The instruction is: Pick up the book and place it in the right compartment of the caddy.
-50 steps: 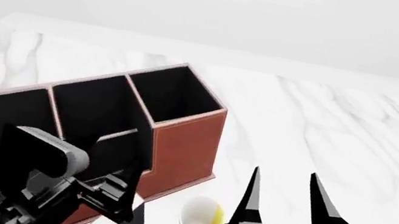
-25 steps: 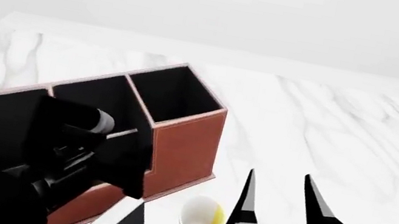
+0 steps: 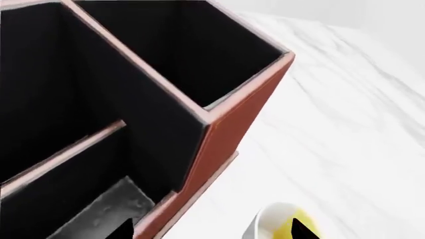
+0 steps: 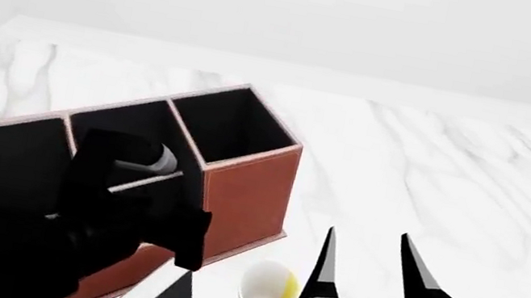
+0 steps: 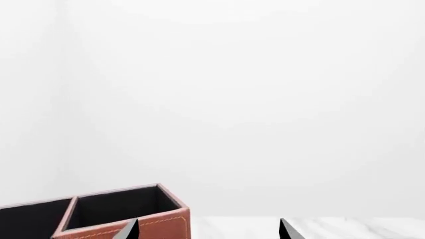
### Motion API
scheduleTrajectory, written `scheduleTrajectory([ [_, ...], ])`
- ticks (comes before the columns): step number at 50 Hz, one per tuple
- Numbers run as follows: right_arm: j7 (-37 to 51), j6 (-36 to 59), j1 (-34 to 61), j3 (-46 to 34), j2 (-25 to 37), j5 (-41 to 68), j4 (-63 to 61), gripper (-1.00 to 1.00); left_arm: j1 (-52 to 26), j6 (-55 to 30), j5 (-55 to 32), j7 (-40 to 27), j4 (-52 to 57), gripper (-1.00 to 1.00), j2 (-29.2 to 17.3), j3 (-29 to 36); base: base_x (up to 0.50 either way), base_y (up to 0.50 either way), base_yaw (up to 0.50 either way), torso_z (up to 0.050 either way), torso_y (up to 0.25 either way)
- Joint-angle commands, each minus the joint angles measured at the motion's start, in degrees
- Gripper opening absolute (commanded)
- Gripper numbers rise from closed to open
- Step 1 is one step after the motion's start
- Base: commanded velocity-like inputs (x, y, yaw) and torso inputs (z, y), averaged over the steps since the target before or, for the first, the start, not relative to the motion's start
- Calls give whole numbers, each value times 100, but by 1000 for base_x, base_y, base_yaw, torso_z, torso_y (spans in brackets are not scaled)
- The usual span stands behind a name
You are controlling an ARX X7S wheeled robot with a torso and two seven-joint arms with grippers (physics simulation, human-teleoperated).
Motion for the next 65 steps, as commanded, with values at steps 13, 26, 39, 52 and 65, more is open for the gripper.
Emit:
scheduleTrajectory([
  [13, -71, 30, 10, 19, -34, -54, 54, 100, 227, -9, -1067, -613, 74, 100, 98, 174, 0, 0, 0, 0, 0],
  [26, -46, -7, 6, -29, 1, -62, 85, 100, 214, -45, -1006, -647, 97, 100, 29, 300, 0, 0, 0, 0, 1],
  [39, -15, -10, 20, -68, 31, -48, 102, 100, 251, -69, -680, -485, 17, 100, -46, 345, 0, 0, 0, 0, 0],
  [52, 14, -42, 26, -104, 59, -43, 133, 100, 228, -194, -740, -641, -40, 100, -121, 617, 0, 0, 0, 0, 0],
  [65, 53, -23, 28, -141, 91, -35, 113, 100, -119, -367, -917, -805, -147, 100, -250, 883, 0, 0, 0, 0, 0],
])
